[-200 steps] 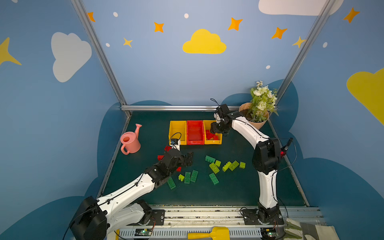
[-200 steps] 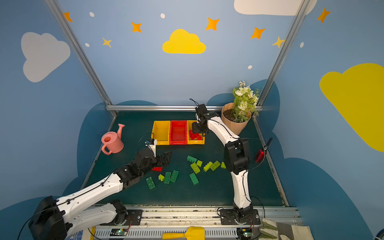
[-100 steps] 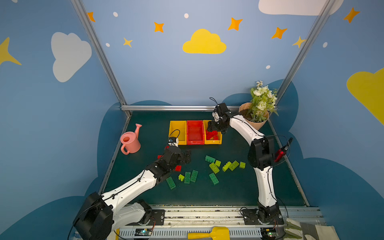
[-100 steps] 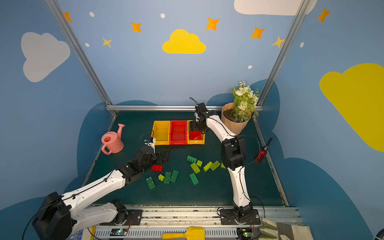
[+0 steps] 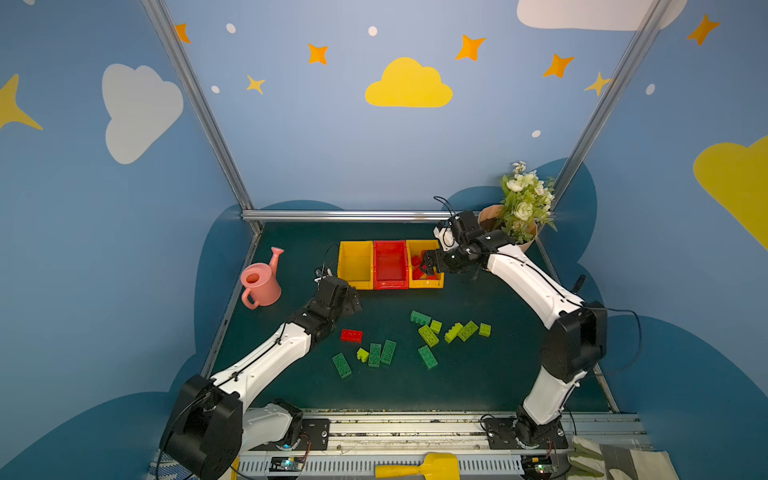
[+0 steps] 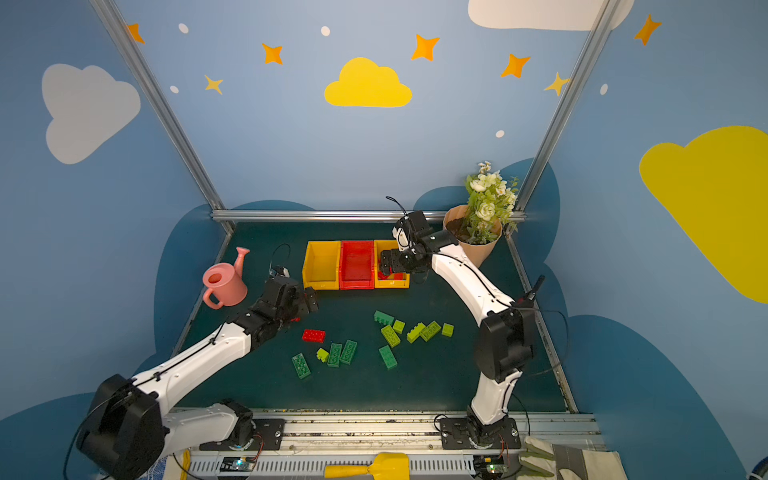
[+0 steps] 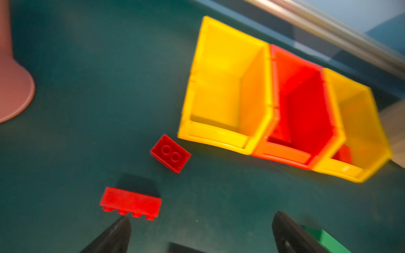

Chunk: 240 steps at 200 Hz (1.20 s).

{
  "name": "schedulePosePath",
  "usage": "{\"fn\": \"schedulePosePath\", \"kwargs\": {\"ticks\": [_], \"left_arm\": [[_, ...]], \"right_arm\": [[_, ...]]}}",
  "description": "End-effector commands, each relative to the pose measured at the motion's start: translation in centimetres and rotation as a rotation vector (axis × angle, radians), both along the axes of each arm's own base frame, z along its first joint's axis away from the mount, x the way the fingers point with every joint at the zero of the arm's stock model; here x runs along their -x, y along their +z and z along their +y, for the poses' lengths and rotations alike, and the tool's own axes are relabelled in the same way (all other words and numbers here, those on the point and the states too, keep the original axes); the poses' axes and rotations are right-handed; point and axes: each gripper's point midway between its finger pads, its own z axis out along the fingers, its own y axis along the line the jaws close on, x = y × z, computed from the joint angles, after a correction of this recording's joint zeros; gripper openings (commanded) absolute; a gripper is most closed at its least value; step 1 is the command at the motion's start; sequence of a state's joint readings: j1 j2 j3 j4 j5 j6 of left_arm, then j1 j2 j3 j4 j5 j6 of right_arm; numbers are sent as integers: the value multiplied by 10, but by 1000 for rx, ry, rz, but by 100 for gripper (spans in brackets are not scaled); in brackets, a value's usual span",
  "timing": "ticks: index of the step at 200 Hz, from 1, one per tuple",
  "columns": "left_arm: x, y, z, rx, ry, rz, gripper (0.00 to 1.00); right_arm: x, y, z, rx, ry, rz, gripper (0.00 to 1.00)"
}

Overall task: Sort the legos into containers by color
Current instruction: Place the lego in the container, then pick up the lego from the middle-left of the table.

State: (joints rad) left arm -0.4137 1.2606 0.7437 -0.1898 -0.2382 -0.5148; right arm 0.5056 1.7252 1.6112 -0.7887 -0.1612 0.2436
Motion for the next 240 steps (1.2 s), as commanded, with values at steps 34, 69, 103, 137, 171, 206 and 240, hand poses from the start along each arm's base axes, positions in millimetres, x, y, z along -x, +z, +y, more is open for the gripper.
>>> {"fn": "schedulePosePath", "kwargs": {"ticks": [34, 69, 103, 137, 171, 206, 240], "left_arm": [[-34, -27, 27, -107, -75, 196, 100], [-55, -44, 33, -154, -141, 240, 100], [-60, -51, 28, -184, -261, 265, 100], [-64, -53, 21, -155, -320, 274, 100], [-66, -62, 31, -222, -309, 340, 100], [-63, -73, 29, -221, -340, 383, 100], [-63, -82, 30, -232, -342, 417, 99]], "right_arm": [[56, 3, -15, -15, 47, 19, 95], [69, 10, -28, -7, 32, -3, 96], [73, 17, -29, -27, 25, -16, 96], [72, 19, -31, -15, 20, -14, 96], [71, 18, -31, -12, 19, 0, 96], [69, 20, -30, -10, 16, 3, 96], [67, 20, -31, -2, 6, 0, 96]]}}
